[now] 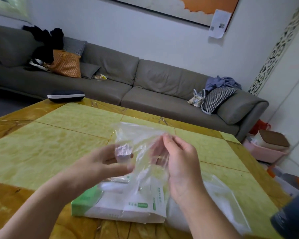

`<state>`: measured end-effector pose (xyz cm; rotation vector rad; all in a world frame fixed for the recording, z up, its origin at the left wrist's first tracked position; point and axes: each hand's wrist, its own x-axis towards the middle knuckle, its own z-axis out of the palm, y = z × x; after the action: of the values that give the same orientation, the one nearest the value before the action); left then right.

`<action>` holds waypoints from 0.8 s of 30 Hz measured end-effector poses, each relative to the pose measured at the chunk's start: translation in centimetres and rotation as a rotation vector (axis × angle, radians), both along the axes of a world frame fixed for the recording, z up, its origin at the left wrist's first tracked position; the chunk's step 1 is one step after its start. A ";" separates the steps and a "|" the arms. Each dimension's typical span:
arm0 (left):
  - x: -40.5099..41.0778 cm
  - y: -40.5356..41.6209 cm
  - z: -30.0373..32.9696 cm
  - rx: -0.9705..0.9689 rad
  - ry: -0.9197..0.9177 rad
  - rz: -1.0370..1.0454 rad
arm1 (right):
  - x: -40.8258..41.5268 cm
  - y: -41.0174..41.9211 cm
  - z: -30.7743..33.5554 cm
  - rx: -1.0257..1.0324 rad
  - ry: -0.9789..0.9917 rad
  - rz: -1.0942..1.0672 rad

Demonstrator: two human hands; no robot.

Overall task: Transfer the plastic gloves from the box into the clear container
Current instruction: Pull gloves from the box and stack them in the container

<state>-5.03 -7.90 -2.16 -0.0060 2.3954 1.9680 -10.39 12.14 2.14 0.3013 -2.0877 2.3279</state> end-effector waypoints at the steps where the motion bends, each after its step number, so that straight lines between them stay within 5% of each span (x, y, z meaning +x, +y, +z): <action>1: 0.1 0.6 0.7 0.196 -0.012 -0.010 | 0.3 0.3 -0.2 0.010 -0.040 -0.013; 4: -0.4 3.6 1.9 0.494 -0.045 0.118 | 1.2 1.6 -1.3 0.034 -0.129 0.031; 8: -0.3 6.1 2.6 0.269 0.028 0.421 | 2.0 4.2 -2.1 0.232 -0.220 0.219; 15: -0.8 9.1 6.1 -0.321 0.100 0.010 | 2.3 7.7 0.0 0.710 0.070 0.210; 21: -3.7 10.9 8.6 -0.673 0.139 -0.128 | 0.7 12.2 2.4 0.452 -0.047 0.180; 24: -4.6 13.0 9.7 -0.804 0.171 -0.147 | 0.0 14.4 2.7 0.493 -0.087 0.168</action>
<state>-9.66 5.14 7.57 0.3081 3.0044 0.8718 -10.41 26.54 4.87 0.3934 -2.7607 1.8901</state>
